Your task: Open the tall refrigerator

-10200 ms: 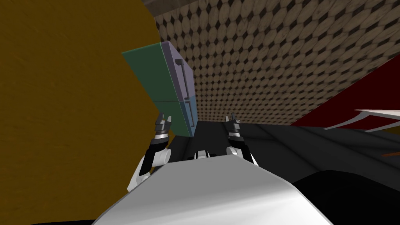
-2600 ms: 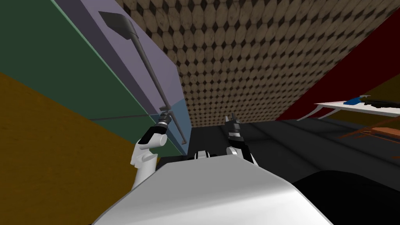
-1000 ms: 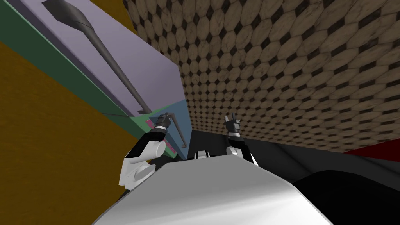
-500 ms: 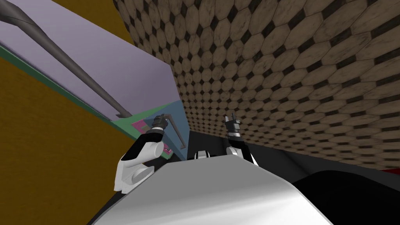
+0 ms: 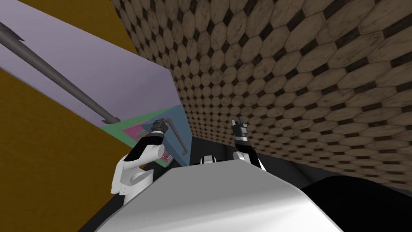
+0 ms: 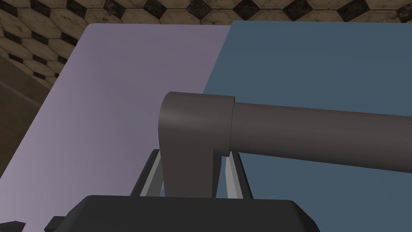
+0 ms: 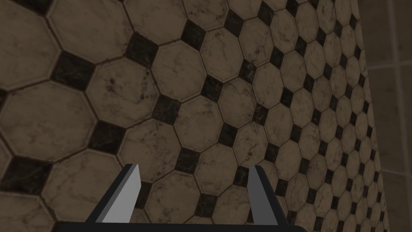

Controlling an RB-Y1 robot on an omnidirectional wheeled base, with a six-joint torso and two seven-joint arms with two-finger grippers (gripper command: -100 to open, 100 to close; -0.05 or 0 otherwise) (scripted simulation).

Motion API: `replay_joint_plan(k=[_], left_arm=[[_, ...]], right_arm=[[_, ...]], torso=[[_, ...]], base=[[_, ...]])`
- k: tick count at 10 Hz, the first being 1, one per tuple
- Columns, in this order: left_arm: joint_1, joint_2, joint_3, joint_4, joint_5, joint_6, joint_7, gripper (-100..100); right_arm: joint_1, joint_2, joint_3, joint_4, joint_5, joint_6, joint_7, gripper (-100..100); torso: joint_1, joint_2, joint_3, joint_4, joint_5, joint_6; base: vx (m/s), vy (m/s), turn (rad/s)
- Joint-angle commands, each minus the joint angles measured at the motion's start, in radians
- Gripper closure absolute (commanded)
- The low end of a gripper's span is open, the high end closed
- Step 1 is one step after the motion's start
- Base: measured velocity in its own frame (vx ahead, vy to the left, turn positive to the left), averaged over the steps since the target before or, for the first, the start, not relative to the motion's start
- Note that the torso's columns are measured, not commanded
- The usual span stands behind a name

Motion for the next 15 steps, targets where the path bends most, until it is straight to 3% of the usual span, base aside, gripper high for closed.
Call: replay_joint_plan(k=[1,2,3,4,5,6,7,8,9,11,13,14,15], left_arm=[[-0.001,0.027,0.026,0.050,-0.015,-0.012,0.029,100],[-0.011,0.059,0.061,0.083,-0.022,-0.018,0.060,100],[-0.011,0.059,0.061,0.086,-0.022,-0.018,0.060,100],[-0.020,0.091,0.096,0.116,-0.028,-0.024,0.091,100],[-0.020,0.091,0.096,0.121,-0.028,-0.024,0.091,100],[-0.029,0.123,0.132,0.149,-0.034,-0.030,0.121,100],[-0.029,0.123,0.132,0.157,-0.034,-0.030,0.121,100],[-0.038,0.155,0.167,0.190,-0.040,-0.036,0.152,100],[-0.038,0.155,0.167,0.192,-0.040,-0.036,0.152,100],[-0.056,0.219,0.237,0.251,-0.053,-0.048,0.213,100],[-0.058,0.213,0.232,0.251,-0.055,-0.043,0.207,100],[-0.081,0.236,0.285,0.300,-0.105,-0.061,0.227,100],[-0.081,0.236,0.310,0.320,-0.117,-0.061,0.227,100]], right_arm=[[0.000,0.000,0.000,0.000,0.000,0.000,0.000,0],[0.000,0.000,0.000,0.000,0.000,0.000,0.000,0],[0.000,0.000,0.000,0.000,0.000,0.000,0.000,0],[0.000,0.000,0.000,0.000,0.000,0.000,0.000,0],[0.000,0.000,0.000,0.000,0.000,0.000,0.000,0],[0.000,0.000,0.000,0.000,0.000,0.000,0.000,0],[0.000,0.000,0.000,0.000,0.000,0.000,0.000,0],[0.000,0.000,0.000,0.000,0.000,0.000,0.000,0],[0.000,0.000,0.000,0.000,0.000,0.000,0.000,0],[0.000,0.000,0.000,0.000,0.000,0.000,0.000,0],[0.000,0.000,0.000,0.000,0.000,0.000,0.000,0],[0.000,0.000,0.000,0.000,0.000,0.000,0.000,0],[0.000,0.000,0.000,0.000,0.000,0.000,0.000,0]], torso=[[0.000,0.000,0.001,-0.002,0.002,0.000],[0.003,0.000,0.002,-0.002,0.004,0.002],[0.005,-0.002,0.001,-0.003,0.005,0.001],[0.007,-0.001,0.001,-0.003,0.005,0.001],[0.005,-0.002,-0.001,-0.001,0.003,0.000],[0.002,-0.002,-0.001,-0.001,0.003,0.000],[0.000,-0.002,-0.001,-0.001,0.002,-0.001],[0.003,-0.001,0.000,-0.001,0.003,0.000],[0.000,0.000,0.001,-0.001,0.004,0.000],[0.006,0.004,0.003,0.001,0.004,-0.001],[0.001,0.003,0.001,0.004,-0.001,0.000],[0.008,0.011,0.006,0.005,0.000,-0.001],[0.006,0.012,0.006,0.007,-0.001,0.003]], base=[[0.069,-0.253,0.037],[0.079,-0.242,0.019],[0.055,-0.194,0.017],[0.033,-0.226,0.009],[0.059,-0.222,0.008],[0.087,-0.281,0.015],[0.073,-0.261,0.038],[0.091,-0.322,0.008],[0.105,-0.232,0.030],[0.085,-0.310,0.020],[0.094,-0.213,0.049],[-0.033,-0.174,-0.312],[-0.039,-0.157,-0.282]])
